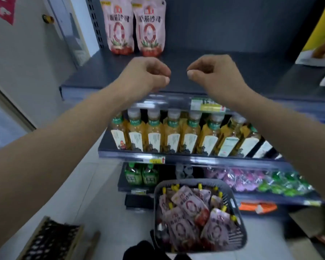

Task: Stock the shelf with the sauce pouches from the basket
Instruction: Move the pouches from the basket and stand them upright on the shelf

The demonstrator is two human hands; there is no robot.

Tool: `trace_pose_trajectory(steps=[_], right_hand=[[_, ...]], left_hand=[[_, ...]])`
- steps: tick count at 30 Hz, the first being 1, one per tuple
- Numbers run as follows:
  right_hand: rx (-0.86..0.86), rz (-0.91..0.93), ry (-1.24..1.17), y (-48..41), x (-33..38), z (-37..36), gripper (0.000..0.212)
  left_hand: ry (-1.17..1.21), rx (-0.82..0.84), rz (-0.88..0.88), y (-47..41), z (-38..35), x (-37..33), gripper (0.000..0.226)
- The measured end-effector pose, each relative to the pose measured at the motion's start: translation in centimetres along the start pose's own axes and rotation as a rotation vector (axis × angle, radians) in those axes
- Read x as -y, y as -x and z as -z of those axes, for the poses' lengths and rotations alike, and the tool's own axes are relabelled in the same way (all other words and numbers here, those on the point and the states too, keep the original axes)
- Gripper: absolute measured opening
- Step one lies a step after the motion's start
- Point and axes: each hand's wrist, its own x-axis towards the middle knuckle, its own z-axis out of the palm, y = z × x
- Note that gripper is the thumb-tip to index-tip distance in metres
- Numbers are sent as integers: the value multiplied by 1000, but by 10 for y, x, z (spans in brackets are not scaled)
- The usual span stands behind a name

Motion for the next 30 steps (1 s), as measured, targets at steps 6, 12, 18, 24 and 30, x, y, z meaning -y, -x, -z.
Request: trace_pose_trajectory(steps=[6,12,18,24,30], right_hand=[[361,-200,95,118,-74,-15,12],[633,-432,240,194,-161,-59,22],[819,-624,347,233,-228,-89,29],[872,-618,490,258,-285,-104,30],[814,-742,518,275,-333,-126,35]], left_hand=[[-150,389,300,71,-99,68,21],[-171,540,618,110,-169,159,9],[-196,555,781,121,-226,227,6],[-171,485,964,115,-272,280,7],[-131,346,1034,112,-304,320,55]])
